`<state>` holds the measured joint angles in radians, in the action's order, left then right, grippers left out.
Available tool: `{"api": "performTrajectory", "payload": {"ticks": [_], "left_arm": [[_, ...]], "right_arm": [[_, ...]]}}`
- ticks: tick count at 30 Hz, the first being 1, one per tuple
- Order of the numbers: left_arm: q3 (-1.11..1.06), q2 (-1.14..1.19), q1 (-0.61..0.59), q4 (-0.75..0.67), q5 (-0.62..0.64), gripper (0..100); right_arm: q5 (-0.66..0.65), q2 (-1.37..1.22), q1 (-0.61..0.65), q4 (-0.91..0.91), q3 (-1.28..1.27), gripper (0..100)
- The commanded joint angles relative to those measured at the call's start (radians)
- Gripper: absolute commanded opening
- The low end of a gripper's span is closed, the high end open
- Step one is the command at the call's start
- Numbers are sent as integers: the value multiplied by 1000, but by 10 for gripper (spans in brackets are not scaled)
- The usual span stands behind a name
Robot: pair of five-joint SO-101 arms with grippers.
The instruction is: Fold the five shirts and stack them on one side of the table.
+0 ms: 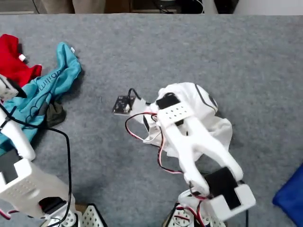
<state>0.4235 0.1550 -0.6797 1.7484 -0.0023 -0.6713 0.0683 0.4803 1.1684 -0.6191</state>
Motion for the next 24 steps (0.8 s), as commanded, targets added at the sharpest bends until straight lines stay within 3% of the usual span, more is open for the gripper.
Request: {"api": "performTrajectory", "payload": {"ticks": [1,7,12,19,24], "left_arm": [[-3,-48,-31,11,-5,243],[-2,-48,-64,11,-6,243],[-2,-48,-71,11,-43,243],[-2,-48,-72,11,-54,243],[-2,-48,-72,11,-54,243]], "right_arm": [[-38,-79,-19,-72,-5,246],[-38,-294,-22,-69,15,246],[-37,-360,-76,35,127,241],[-35,-363,-159,124,268,0],[-35,-361,-199,339,446,5]]}}
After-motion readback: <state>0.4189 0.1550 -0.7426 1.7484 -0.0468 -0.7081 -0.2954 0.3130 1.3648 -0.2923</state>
